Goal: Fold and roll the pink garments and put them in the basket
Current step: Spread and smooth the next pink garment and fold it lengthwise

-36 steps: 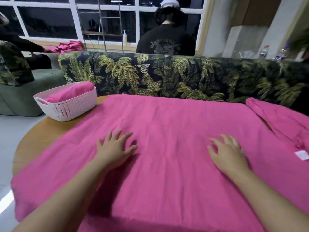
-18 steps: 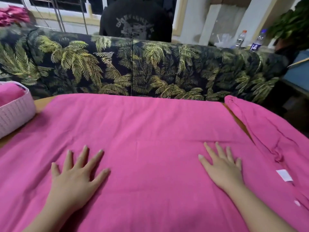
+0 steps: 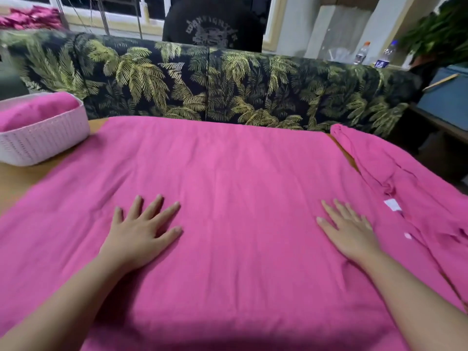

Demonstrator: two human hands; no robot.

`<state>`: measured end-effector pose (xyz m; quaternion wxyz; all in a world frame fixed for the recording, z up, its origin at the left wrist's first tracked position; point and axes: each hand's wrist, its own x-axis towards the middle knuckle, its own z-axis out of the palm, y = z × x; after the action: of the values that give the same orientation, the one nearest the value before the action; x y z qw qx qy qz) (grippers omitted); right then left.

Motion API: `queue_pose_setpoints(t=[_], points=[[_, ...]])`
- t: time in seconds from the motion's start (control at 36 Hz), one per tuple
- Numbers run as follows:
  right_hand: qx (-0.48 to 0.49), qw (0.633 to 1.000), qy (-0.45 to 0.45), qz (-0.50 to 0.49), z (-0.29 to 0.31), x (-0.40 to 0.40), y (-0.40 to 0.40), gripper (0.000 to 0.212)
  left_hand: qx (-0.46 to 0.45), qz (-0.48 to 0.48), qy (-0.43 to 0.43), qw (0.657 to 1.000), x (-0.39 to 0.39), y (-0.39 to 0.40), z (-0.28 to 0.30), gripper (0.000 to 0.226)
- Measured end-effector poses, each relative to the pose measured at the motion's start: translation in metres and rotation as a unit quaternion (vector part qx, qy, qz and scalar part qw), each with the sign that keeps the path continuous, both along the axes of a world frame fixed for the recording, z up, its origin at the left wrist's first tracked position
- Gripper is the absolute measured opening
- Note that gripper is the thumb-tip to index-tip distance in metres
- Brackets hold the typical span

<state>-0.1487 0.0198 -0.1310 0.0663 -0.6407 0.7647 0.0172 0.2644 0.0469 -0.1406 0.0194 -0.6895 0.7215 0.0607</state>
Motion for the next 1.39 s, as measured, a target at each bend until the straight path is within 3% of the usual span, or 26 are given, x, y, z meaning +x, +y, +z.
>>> queue_pose_setpoints(t=[0.06,0.22,0.31,0.39,0.44,0.67,0.75,0.86,1.03,1.19,1.33,1.39], points=[[0.001,1.0,0.001,0.01,0.001,0.007,0.025,0.061,-0.002,-0.033,0.007,0.999,-0.002,0.028,0.001,0.101],[-0.025,0.995,-0.051,0.084,0.001,0.07,0.08,0.06,-0.032,-0.091,0.062,0.993,0.001,0.083,-0.002,0.094],[-0.036,0.981,-0.096,0.166,0.002,0.116,0.095,0.053,-0.111,-0.082,0.135,0.981,0.015,0.099,-0.004,0.069],[-0.06,0.963,-0.119,0.234,0.007,0.159,0.098,0.049,-0.258,-0.01,0.202,0.945,0.045,0.11,-0.02,0.046],[-0.073,0.951,-0.126,0.273,0.011,0.186,0.095,0.05,-0.303,0.077,0.232,0.921,0.065,0.118,-0.026,0.028],[-0.066,0.915,-0.155,0.366,0.012,0.285,0.071,0.045,-0.351,0.232,0.246,0.873,0.11,0.146,-0.038,0.021],[-0.077,0.915,-0.161,0.363,0.007,0.303,0.066,0.043,-0.365,0.29,0.277,0.84,0.121,0.154,-0.043,0.038],[-0.065,0.927,-0.133,0.345,-0.002,0.306,0.06,0.048,-0.333,0.328,0.422,0.777,0.13,0.159,-0.056,0.032],[-0.064,0.929,-0.113,0.347,-0.005,0.304,0.061,0.049,-0.296,0.371,0.54,0.695,0.133,0.151,-0.052,0.057],[-0.07,0.931,-0.104,0.342,-0.005,0.306,0.062,0.049,-0.237,0.366,0.581,0.687,0.17,0.139,-0.038,0.09],[-0.08,0.931,-0.11,0.339,-0.004,0.306,0.063,0.049,-0.205,0.369,0.58,0.697,0.174,0.153,-0.031,0.068],[-0.085,0.93,-0.12,0.337,-0.005,0.306,0.062,0.049,-0.204,0.373,0.562,0.709,0.171,0.165,-0.026,0.083]])
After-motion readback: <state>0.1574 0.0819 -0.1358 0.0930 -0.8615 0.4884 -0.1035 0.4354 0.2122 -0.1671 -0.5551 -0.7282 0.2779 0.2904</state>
